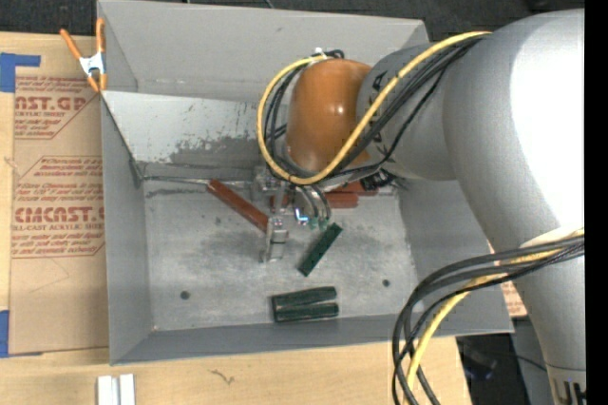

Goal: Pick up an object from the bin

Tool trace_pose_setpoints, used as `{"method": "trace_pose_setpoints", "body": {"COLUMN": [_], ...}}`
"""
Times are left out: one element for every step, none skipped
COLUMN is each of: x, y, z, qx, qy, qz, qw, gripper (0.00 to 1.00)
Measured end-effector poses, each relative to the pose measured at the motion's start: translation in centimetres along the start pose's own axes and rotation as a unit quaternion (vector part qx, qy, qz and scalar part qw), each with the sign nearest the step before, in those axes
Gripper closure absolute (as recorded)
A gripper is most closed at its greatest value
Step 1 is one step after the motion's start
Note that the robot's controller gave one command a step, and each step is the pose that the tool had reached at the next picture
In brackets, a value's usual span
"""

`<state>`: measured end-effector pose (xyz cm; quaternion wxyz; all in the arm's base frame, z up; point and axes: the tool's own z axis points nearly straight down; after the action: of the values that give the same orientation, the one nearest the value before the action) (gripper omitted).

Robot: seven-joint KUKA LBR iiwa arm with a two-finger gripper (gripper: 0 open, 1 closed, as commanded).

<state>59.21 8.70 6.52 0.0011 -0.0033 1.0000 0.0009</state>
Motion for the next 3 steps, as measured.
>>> {"method": "trace_pose_setpoints", "body": {"x": [-0.04, -0.07, -0.14], "y": [0.09, 0.16, 0.17], "z": [-0.02, -0.02, -0.13], "qx": [0.0, 0.0, 0.0], "qy": [0.0, 0.0001, -0.0005], "qz": [0.0, 0.0, 0.0], "qw": [1.0, 1.0, 1.0], "gripper": [0.0, 0.0, 1.0]}}
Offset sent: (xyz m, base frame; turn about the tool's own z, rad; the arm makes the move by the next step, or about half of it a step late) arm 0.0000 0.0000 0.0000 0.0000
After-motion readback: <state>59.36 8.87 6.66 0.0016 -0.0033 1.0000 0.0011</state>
